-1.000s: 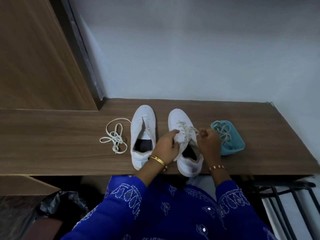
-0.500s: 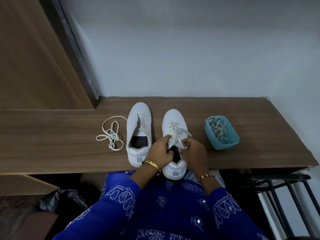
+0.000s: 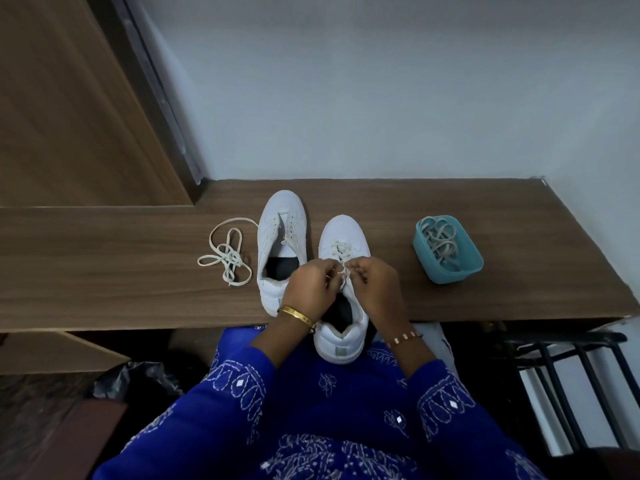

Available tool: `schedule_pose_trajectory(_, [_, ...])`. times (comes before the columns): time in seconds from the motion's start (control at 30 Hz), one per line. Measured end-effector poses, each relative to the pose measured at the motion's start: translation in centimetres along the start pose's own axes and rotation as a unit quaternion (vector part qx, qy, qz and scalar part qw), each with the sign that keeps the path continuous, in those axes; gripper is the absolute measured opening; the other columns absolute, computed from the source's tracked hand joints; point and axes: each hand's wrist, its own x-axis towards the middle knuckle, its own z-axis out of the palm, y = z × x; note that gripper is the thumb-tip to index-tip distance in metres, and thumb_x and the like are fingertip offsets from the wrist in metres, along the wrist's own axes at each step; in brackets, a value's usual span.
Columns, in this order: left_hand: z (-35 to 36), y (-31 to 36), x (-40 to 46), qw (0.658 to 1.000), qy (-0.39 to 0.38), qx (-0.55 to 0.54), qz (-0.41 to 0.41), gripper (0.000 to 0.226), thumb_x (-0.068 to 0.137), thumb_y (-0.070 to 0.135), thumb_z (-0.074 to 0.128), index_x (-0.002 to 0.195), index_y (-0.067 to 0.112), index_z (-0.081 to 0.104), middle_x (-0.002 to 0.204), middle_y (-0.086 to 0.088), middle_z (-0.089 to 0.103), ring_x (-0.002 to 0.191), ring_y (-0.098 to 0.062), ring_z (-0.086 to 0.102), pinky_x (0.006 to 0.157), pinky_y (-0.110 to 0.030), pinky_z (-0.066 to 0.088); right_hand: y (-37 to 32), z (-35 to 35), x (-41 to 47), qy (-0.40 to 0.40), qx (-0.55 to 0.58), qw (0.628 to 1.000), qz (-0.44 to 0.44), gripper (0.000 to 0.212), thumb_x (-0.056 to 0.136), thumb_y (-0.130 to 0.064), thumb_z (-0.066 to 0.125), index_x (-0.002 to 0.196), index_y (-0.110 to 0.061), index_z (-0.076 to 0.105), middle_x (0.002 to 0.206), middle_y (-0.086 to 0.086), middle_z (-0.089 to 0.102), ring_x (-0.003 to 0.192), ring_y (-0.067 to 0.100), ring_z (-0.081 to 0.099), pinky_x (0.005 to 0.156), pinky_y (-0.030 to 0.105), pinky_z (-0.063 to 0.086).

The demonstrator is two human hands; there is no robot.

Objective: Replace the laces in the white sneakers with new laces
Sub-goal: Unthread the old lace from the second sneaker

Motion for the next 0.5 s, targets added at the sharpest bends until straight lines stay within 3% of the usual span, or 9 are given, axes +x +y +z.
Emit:
schedule_pose_trajectory(0.17, [-0.3, -0.8, 0.1, 1.0, -0.005, 0.016, 0.025, 0.012, 0.086, 0.01, 0.059, 0.085, 0.003, 0.068, 0.082, -0.013, 0.069, 0.079, -0.025, 0.062, 0.067, -0.026, 0.039, 0.4, 0.3, 0.4, -0.031, -0.062, 0.996, -0.048, 0.02, 0.089, -0.007, 0.054, 0.102, -0.001, 0.069, 0.098, 0.016, 0.064, 0.091, 0.025, 0.06, 0.07, 0.014, 0.031])
schedule_pose_trajectory(0.33, [-0.4, -1.1, 0.6, 0.998, -0.038, 0.026, 0.052, 0.013, 0.085, 0.01, 0.055, 0.085, 0.002, 0.066, 0.081, -0.013, 0.067, 0.077, -0.027, 0.061, 0.065, -0.024, 0.037, 0.2, 0.0, 0.6, -0.07, -0.13, 0.983, -0.11, 0.018, 0.089, -0.011, 0.054, 0.088, 0.0, 0.067, 0.087, 0.015, 0.061, 0.078, 0.027, 0.058, 0.066, 0.029, 0.038])
schedule_pose_trajectory(0.5, [-0.7, -1.2, 0.7, 0.996, -0.068, 0.023, 0.058, 0.025, 0.08, 0.023, 0.046, 0.085, 0.005, 0.063, 0.079, -0.009, 0.065, 0.072, -0.024, 0.059, 0.062, -0.024, 0.035, -0.2, 0.3, 0.9, -0.083, -0.104, 0.986, -0.096, 0.01, 0.082, -0.007, 0.057, 0.076, 0.001, 0.058, 0.073, 0.008, 0.051, 0.066, 0.021, 0.047, 0.061, 0.028, 0.034])
